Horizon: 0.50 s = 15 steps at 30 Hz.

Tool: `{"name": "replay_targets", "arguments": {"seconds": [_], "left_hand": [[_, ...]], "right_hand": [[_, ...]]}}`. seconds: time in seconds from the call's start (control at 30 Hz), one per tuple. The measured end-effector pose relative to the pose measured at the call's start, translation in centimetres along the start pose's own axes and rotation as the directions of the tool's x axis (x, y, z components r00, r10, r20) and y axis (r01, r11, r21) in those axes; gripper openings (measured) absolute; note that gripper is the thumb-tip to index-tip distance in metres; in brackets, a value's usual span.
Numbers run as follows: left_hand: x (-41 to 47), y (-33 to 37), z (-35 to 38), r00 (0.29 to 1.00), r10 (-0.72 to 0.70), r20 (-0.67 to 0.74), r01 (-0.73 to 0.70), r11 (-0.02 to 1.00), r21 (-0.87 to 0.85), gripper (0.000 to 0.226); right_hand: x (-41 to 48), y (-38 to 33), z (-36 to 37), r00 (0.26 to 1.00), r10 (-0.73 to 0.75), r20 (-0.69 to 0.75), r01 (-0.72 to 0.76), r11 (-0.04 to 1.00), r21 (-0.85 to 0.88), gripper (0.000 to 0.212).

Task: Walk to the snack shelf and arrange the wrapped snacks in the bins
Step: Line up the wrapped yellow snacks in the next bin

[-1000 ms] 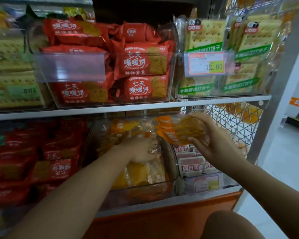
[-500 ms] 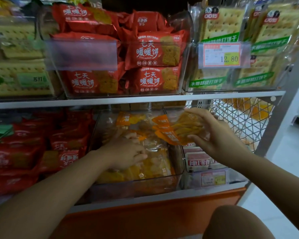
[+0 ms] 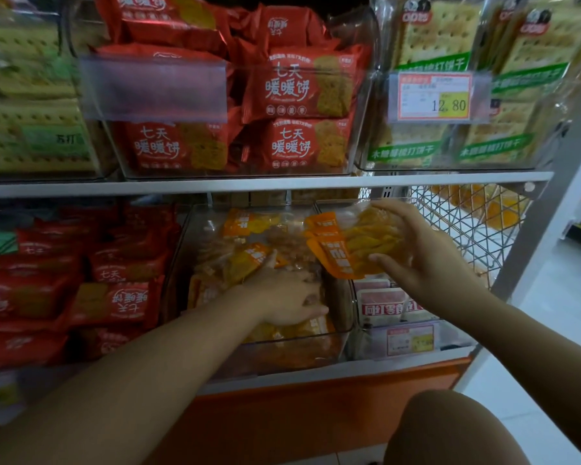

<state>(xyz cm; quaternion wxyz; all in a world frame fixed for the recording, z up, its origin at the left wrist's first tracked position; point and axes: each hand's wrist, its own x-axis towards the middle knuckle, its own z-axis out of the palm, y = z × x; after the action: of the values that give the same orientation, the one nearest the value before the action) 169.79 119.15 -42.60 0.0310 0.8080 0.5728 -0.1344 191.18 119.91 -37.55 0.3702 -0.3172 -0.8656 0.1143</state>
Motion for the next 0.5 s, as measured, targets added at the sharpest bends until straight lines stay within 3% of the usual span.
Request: {"name": "replay_targets", "arguments": {"seconds": [0.17, 0.27, 0.37, 0.5], "left_hand": [[-1.0, -1.0, -0.3, 0.998, 0.064, -0.015, -0.062, 0.993, 0.105, 0.039], [-2.3, -2.3, -0.2, 0.992, 0.092, -0.082, -0.087, 0.994, 0.063, 0.026], [-3.5, -3.4, -0.5, 0.989, 0.063, -0.133, -0.064, 0.998, -0.005, 0.027], [-4.9, -4.1, -1.1, 0.988, 0.069, -0.138, -0.064, 0.997, 0.042, 0.026]], "right_hand": [[-0.2, 0.4, -0.1, 1.0, 0.027, -0.015, -0.026, 0.998, 0.065, 0.065], [-0.3, 0.3, -0.1, 0.999, 0.027, -0.017, -0.026, 0.998, 0.06, 0.065], [-0.1, 0.1, -0.1, 1.0, 0.021, -0.002, -0.021, 0.999, 0.038, 0.066], [0.7, -0.5, 0.4, 0.995, 0.023, 0.093, -0.022, 1.0, -0.016, 0.063]]}}
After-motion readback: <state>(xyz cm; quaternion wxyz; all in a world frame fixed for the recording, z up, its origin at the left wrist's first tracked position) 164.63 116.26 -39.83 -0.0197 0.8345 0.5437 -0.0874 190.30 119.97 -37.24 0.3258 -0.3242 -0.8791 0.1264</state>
